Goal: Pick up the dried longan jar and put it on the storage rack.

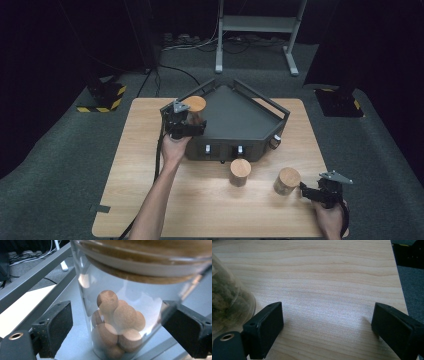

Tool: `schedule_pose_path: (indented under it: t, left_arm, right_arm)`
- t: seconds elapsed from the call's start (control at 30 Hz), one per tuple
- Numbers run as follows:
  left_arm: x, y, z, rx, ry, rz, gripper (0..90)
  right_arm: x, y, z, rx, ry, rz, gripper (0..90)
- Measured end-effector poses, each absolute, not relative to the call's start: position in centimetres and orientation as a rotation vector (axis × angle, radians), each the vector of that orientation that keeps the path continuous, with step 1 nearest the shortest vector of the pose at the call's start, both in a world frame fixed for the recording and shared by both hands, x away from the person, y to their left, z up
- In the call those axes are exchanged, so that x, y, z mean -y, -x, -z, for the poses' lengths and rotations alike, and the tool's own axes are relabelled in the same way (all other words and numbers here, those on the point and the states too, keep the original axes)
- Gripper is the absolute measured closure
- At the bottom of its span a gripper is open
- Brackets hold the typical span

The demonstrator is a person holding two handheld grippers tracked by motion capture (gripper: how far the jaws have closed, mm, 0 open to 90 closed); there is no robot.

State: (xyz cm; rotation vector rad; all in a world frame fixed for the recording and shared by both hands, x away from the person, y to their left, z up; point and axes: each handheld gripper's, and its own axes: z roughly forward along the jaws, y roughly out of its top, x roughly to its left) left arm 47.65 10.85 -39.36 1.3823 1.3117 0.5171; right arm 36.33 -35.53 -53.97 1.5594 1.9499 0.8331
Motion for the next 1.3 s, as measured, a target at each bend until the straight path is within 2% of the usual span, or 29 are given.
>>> schedule_pose_path:
  t: [1.3]
  left_arm:
    - [-11.9, -43.0, 39.5, -1.295, -1.376, -0.445, 9.7]
  right_arm:
    - [35.5, -36.3, 54.0, -1.949, -1.559, -0.832, 10.3]
